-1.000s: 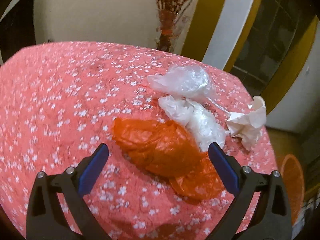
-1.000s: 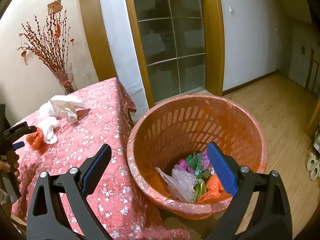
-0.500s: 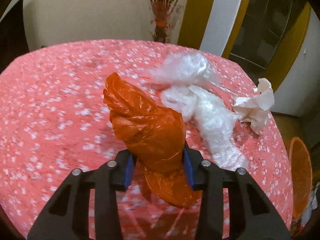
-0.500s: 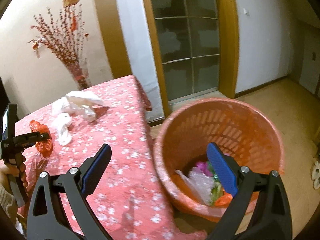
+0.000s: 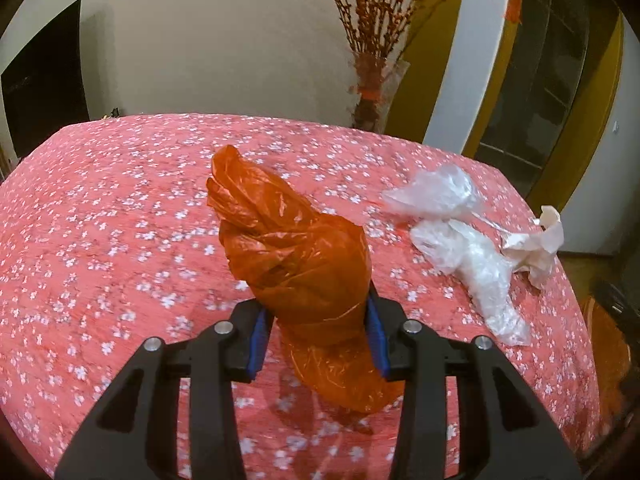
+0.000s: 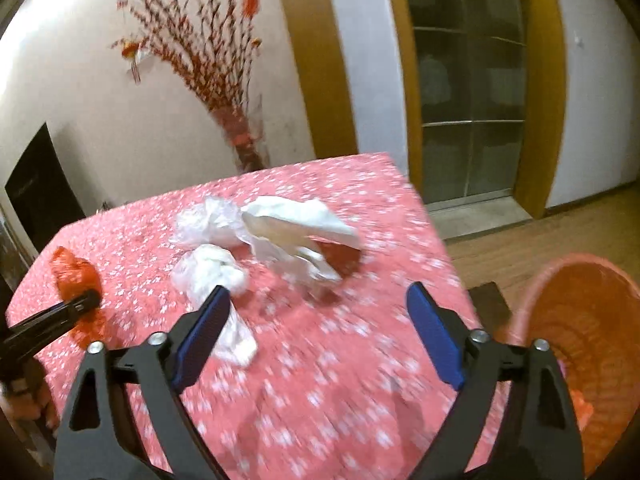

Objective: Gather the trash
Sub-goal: 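Grasp the small orange bag with the left tool while the right tool grasps the white tissue, then carry the orange bag and white tissue over the wastebasket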

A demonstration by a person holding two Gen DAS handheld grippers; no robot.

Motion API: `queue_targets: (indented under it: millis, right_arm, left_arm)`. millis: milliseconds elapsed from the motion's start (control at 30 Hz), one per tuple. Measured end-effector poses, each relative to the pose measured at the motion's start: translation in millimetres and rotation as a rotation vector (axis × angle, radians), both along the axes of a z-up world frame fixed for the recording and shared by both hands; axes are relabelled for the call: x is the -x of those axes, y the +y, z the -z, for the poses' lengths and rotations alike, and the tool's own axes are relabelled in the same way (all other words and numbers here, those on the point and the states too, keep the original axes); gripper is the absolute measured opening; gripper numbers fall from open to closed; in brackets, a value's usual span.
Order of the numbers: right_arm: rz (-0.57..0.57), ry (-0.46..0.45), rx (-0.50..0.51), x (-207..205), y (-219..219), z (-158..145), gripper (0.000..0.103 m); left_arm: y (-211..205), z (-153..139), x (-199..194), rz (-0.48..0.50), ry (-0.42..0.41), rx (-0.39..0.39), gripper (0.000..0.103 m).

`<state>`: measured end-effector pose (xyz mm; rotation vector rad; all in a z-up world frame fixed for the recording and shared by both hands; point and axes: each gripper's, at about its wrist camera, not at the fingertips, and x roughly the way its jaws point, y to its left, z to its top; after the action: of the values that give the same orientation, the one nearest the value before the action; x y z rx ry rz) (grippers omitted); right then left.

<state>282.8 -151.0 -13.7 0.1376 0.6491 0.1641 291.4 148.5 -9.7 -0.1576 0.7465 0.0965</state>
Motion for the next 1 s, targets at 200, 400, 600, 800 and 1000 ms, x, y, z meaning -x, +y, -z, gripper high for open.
queue_targets:
  millis: [200,400,600,800,1000]
  right_arm:
    - [0.007,0.04,0.043,-40.8,21.4,14.9,0.081]
    - [0.005,0.134,0.041,-65.2,25.3,33.6,0.046]
    - [-0.015,0.104,0.042,-60.8,20.8,28.6,0.028]
    - [-0.026,0.072,0.009,-34.1,6.1,19.4,0.027]
    - [-0.015,0.023,-0.023,1.1,-20.2,-0.1,0.027]
  left_arm:
    - [13.3,0.1,-4.3,-0.004,-0.009,0.021,0.041]
    - [14.3,4.8,-10.4,0.002,-0.002,0.032,0.041]
    - [11.0,5.6,-13.1,0.01,0.002,0.034,0.041]
    - [-2.3,0.2,-9.3,0.035,-0.005,0.033,0.042]
    - [-26.2,-9.5,-0.3,0.079,-0.02,0.033,0.042]
